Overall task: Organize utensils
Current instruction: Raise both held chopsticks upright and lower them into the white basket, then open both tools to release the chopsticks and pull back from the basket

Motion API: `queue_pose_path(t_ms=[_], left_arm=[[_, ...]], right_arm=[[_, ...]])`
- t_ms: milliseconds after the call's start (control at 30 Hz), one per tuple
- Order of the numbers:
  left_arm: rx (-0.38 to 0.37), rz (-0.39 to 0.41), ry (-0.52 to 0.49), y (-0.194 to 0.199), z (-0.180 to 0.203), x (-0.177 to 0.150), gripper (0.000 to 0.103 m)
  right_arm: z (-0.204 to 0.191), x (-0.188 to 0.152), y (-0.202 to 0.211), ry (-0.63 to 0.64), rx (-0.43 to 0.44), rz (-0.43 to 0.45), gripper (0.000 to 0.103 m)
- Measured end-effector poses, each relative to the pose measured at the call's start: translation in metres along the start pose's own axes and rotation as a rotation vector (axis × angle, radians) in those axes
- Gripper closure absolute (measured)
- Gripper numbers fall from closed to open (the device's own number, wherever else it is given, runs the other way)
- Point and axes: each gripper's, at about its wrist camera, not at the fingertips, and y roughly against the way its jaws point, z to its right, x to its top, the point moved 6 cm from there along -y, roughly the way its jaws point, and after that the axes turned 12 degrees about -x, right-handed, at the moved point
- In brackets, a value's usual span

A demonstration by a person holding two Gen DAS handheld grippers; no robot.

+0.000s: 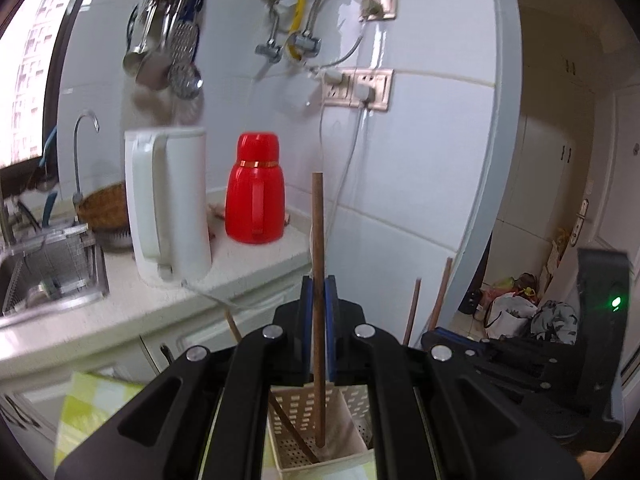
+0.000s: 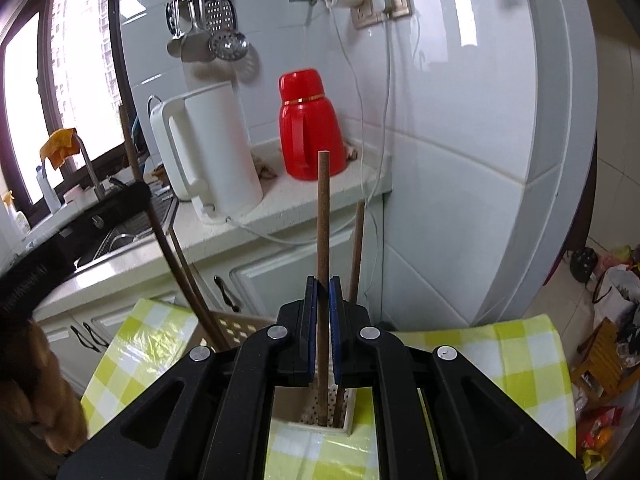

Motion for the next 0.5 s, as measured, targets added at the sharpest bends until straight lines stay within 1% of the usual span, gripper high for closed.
queue_pose_path(t_ms=[100,233,400,500], left_arm=[[0.0,-0.044,0.036,-0.013,-0.007,-0.021,0.097],[0.004,-0.086,0.073,-0.022,-0.016,-0.041,0.097],[0.007,-0.15,0.086,-0.031,-0.019,-0.061,0.097],[0.013,-0.187,0.084,-0.035,-0.019,-0.066,0.097]], right_arm=[[-0.003,-0.007,-0.003,0.013,-0.003,-0.021,0.096],[-0.006,-0.011,-0.007,0.024,-0.007,-0.034,0.096],[-0.007,-0.017,-0.013,0.032,-0.006,-0.056,0.096],[-0.008,-0.02,-0.017,0.038,-0.007,-0.064,0.096]])
